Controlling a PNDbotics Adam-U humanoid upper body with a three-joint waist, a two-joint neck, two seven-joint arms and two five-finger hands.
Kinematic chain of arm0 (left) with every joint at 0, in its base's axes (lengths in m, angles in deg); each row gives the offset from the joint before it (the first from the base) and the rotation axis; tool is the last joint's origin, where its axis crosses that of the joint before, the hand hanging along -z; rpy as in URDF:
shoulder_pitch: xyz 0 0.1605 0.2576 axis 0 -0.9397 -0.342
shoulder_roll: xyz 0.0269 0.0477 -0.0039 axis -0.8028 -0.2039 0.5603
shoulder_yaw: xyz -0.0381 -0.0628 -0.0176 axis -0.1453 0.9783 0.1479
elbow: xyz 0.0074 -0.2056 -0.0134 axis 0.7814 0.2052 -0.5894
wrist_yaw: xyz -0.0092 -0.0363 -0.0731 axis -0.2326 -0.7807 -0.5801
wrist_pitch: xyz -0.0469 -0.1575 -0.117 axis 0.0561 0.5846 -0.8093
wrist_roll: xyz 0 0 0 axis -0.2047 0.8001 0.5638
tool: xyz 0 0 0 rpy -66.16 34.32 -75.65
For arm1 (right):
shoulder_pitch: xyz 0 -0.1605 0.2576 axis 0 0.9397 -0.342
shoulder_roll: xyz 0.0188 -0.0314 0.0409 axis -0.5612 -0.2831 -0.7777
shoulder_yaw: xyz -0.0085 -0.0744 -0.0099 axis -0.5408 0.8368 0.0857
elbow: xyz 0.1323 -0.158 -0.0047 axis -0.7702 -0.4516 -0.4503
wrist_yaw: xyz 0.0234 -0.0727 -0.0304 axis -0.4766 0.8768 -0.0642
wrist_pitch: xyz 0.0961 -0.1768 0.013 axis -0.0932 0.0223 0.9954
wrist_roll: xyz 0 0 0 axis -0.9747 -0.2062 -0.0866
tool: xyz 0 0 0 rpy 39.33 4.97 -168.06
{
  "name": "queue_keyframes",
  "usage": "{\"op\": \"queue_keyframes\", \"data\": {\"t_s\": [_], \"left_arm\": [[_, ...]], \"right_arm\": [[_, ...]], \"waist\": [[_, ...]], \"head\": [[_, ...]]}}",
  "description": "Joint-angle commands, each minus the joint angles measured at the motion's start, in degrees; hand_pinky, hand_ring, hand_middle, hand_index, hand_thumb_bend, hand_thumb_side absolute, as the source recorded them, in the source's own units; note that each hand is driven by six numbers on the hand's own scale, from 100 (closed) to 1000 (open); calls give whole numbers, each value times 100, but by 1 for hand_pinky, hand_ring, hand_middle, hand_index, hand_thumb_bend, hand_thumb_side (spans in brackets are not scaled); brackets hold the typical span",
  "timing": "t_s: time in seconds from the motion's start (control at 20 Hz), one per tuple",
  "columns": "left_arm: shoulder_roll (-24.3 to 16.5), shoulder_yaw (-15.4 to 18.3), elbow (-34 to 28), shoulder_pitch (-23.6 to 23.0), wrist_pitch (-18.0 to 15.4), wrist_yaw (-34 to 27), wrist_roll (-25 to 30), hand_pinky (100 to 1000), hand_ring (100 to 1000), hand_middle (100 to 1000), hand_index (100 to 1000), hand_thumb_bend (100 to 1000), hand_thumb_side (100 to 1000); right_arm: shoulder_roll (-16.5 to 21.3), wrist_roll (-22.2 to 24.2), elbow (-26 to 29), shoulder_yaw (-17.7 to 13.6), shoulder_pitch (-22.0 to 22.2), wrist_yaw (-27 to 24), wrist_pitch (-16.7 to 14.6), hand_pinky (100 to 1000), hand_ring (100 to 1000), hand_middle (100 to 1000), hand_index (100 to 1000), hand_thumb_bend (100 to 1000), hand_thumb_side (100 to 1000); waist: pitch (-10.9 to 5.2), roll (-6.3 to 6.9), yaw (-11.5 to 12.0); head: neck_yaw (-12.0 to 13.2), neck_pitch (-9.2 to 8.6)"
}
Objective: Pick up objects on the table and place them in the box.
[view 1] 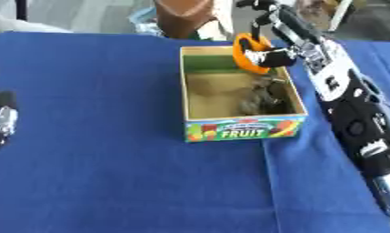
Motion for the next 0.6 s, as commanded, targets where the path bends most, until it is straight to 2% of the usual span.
{"op": "queue_keyframes", "data": {"t_s": [0.05, 0.35, 0.6], "left_arm": [[-100, 65, -104, 16, -2, 29, -17, 567, 498, 434, 719, 203, 100], [-97, 63, -104, 25, -4, 33, -15, 568, 498, 434, 719, 203, 100], [-90, 52, -104, 45, -10, 24, -4, 568, 498, 434, 719, 203, 100]], "right_arm": [[167, 235, 69, 2, -109, -38, -31, 903, 1000, 874, 914, 100, 169], [115, 383, -221, -4, -90, 229, -69, 902, 1000, 870, 914, 100, 213], [16, 268, -535, -28, -99, 647, 0, 893, 1000, 862, 898, 100, 224]], "waist": [[-103, 25, -2], [-88, 28, 14], [-72, 46, 42]], "head": [[13, 20], [19, 14], [-5, -5]]}}
